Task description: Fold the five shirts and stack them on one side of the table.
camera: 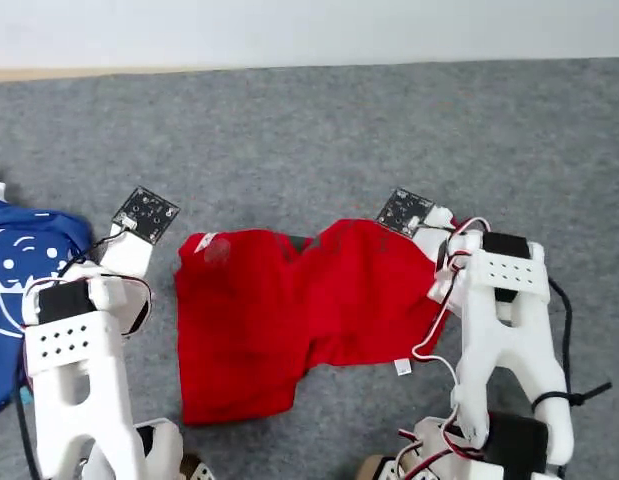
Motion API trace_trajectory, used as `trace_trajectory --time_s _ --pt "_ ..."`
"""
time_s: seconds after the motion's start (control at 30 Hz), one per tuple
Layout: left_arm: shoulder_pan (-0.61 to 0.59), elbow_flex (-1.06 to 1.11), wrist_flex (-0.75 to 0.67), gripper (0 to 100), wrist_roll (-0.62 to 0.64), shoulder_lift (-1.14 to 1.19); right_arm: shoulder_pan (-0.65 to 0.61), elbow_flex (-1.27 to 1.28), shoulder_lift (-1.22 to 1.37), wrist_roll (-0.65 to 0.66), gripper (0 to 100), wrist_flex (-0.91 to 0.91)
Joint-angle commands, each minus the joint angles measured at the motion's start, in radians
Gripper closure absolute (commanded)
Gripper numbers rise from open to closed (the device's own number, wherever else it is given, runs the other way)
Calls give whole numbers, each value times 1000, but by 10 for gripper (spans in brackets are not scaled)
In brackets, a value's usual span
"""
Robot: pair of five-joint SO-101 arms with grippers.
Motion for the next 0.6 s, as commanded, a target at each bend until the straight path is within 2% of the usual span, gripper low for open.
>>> trace_trajectory --time_s 0.0,0.17,0.3,0.57 --pt "-6 -7 -15 973 9 -14 42 12 -15 -14 988 -10" --pt "-31 -5 -15 973 9 -9 90 35 -16 -14 988 -7" --pt "-89 -5 -15 973 9 -8 117 32 -27 -14 988 81" --pt "-141 -5 -15 973 9 -8 96 34 -226 -11 988 205"
